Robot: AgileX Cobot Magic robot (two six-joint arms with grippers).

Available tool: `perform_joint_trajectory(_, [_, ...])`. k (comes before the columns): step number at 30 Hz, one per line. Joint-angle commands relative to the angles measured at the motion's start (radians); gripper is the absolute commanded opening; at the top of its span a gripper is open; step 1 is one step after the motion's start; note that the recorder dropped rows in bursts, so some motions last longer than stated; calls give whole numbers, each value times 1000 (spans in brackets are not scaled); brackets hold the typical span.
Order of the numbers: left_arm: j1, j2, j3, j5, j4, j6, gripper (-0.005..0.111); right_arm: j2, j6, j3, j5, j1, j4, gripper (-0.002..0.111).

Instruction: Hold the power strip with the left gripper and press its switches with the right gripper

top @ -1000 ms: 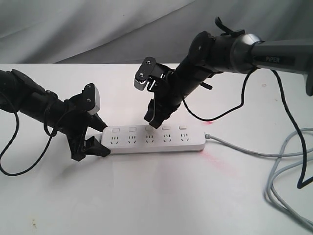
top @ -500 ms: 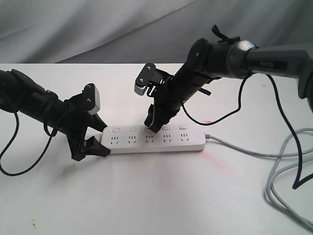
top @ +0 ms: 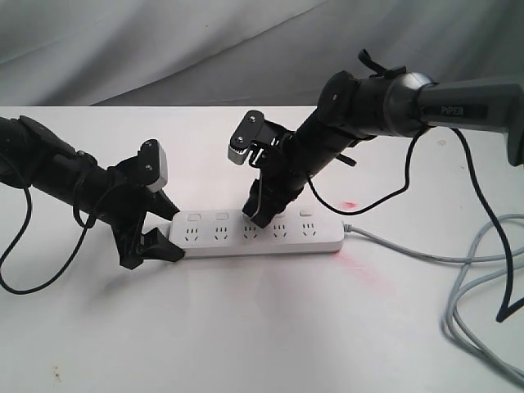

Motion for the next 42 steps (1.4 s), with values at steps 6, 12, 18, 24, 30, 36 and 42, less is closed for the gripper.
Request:
perform_joint_trajectory(6, [0, -2, -7, 2, -9, 1, 54, 31, -19, 18, -18, 3, -17, 32])
perform_joint_trajectory(12, [0, -2, -7, 2, -9, 1, 54, 51, -19, 18, 1, 9, -15, 32])
perform_joint_trajectory(18, [0, -2, -7, 2, -9, 1, 54, 60, -19, 18, 6, 9, -13, 32])
perform_joint_trajectory(24, [0, -2, -7, 2, -9, 1, 54, 29, -19, 18, -4, 9, 14, 32])
perform_joint_trajectory(30, [0, -2, -7, 2, -9, 1, 54, -39, -19, 18, -31, 9, 29, 32])
perform_joint_trajectory(36, [0, -2, -7, 2, -9, 1, 54, -96, -13, 18, -4, -10, 10, 32])
perform_joint_trajectory(42, [0, -2, -7, 2, -9, 1, 54, -96, 14, 18, 29, -54, -7, 32])
